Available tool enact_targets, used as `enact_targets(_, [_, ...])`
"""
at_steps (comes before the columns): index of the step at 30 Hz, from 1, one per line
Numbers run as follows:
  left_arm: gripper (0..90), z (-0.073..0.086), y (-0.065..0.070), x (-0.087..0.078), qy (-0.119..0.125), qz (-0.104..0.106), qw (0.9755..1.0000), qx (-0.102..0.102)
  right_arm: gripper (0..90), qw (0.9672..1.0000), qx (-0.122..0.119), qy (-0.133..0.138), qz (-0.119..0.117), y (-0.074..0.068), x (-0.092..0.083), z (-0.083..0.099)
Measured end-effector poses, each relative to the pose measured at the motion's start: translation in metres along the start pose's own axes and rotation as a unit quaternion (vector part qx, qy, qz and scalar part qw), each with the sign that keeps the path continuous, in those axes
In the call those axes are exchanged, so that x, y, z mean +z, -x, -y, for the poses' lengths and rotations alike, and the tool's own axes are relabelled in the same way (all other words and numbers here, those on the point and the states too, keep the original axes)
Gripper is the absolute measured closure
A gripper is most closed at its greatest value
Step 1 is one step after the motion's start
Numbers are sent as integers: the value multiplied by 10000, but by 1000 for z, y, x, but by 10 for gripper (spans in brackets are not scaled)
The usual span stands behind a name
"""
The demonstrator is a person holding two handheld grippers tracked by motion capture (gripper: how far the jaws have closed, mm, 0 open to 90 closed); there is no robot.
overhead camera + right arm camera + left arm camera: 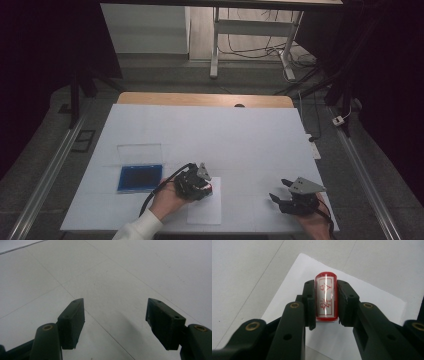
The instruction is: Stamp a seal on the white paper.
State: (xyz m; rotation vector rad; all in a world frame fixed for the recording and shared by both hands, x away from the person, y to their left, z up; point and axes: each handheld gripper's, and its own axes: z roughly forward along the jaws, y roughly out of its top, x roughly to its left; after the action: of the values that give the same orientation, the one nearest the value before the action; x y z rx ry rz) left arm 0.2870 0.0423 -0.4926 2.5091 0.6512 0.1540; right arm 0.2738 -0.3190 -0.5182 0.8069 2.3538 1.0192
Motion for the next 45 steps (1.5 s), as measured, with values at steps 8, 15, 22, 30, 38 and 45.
enact_targets(8, [707, 0, 1, 0, -4, -23, 10000, 6, 310, 10000, -48, -24, 0, 0, 0, 0])
enact_targets(15, [707, 1, 1, 0, 24, -16, 10000, 5, 311, 10000, -53, -25, 8, 0, 0, 0])
enact_targets(22, [703, 2, -2, -4, 225, 36, 9997, -33, 311, 10000, -19, -2, 22, 0, -1, -1])
enact_targets(30, [699, 3, -9, -28, 784, 217, 9963, -277, 311, 10000, 7, 59, 33, 2, -4, 0])
enact_targets(38, [698, 7, -15, -42, 1105, 338, 9923, -451, 311, 10000, -12, 40, 34, 2, -3, 0])
enact_targets(45, [697, 10, -18, -55, 1311, 406, 9893, -494, 311, 10000, 5, 30, 33, 3, -3, 0])
